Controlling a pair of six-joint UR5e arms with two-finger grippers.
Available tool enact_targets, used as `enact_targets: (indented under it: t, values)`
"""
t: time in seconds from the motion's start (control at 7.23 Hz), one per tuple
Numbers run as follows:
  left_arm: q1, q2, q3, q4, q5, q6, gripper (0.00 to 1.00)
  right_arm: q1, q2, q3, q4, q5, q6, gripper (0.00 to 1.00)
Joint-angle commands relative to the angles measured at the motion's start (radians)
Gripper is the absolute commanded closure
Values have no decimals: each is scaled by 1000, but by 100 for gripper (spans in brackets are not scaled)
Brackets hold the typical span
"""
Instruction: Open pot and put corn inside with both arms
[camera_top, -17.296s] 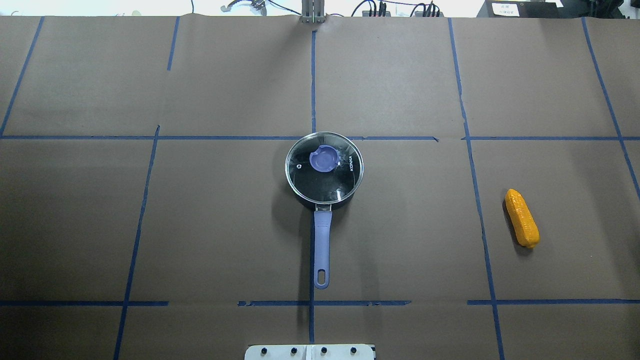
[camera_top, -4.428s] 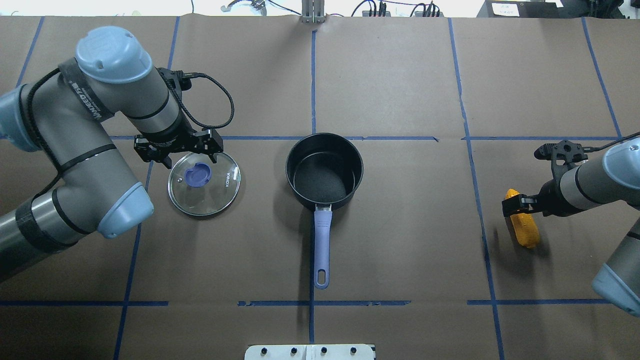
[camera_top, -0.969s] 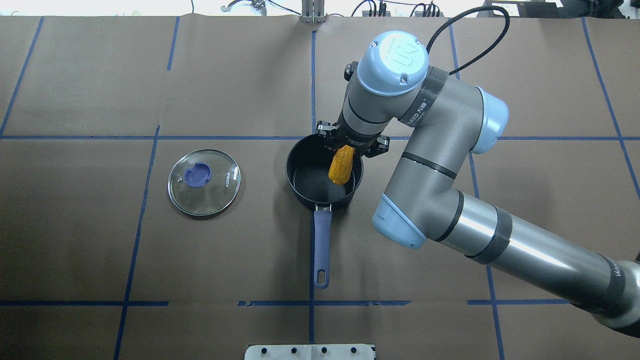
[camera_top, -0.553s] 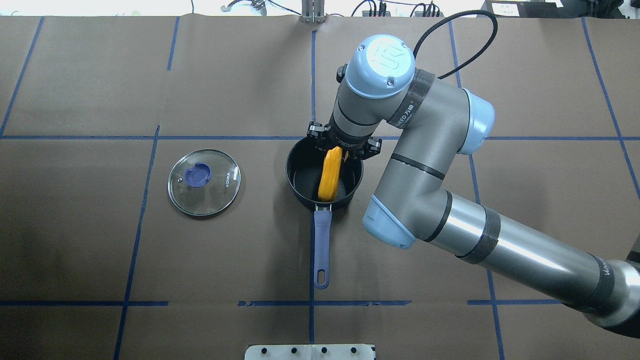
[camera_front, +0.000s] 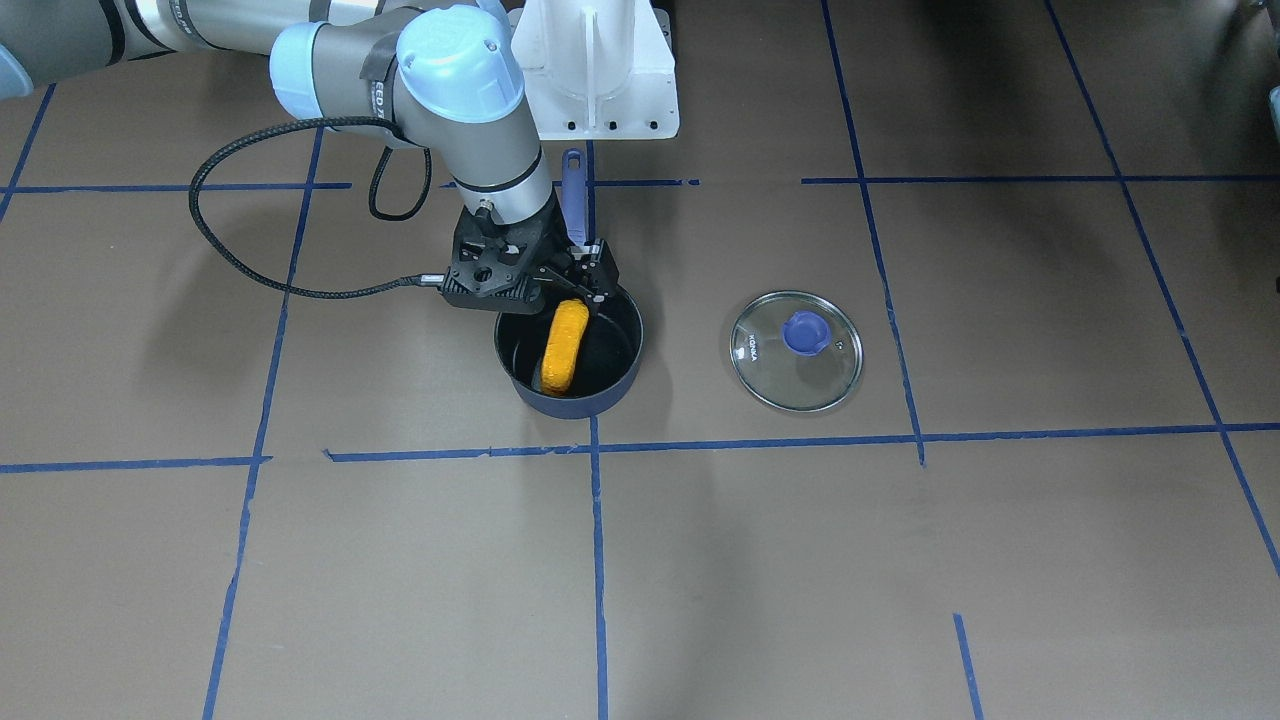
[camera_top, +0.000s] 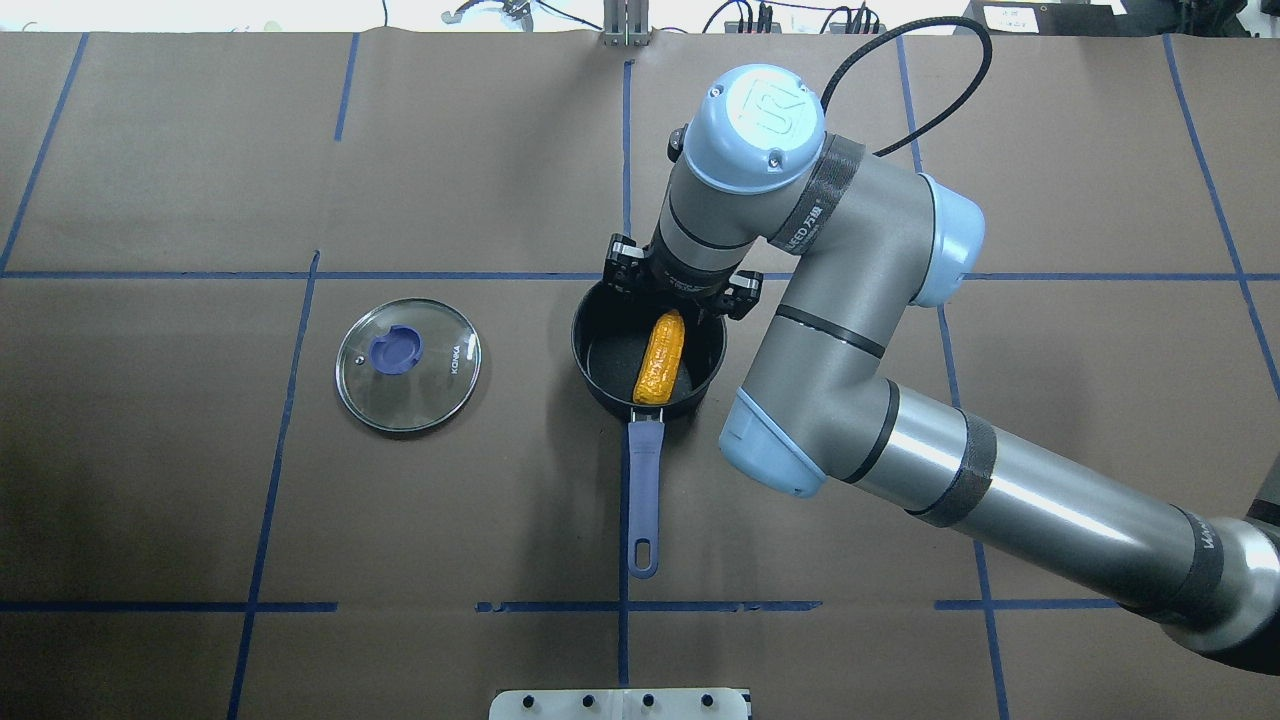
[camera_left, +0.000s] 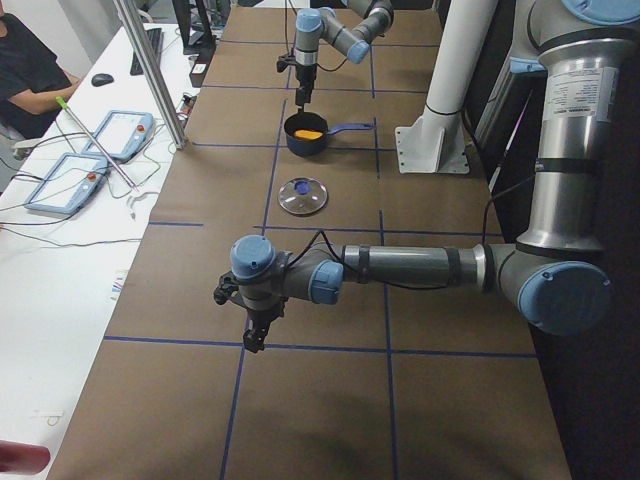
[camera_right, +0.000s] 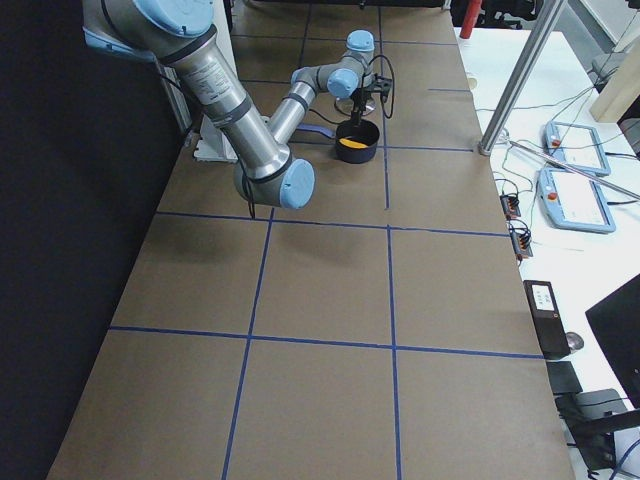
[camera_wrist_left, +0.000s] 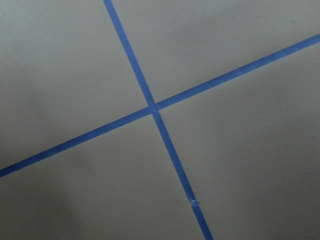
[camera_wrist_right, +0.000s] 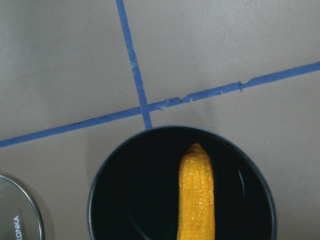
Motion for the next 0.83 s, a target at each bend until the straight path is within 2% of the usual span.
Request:
enact_targets:
  t: [0.0, 0.28, 0.69]
  values:
    - [-29, -8, 10, 59, -68, -41, 0, 34, -51, 43, -4, 15, -27, 1]
    - [-66, -5, 4, 110, -87, -40, 0, 94, -207, 165, -7, 16, -192, 1]
    - [-124, -3, 4, 150, -82, -45, 0, 224, -307, 170, -7, 69, -420, 0]
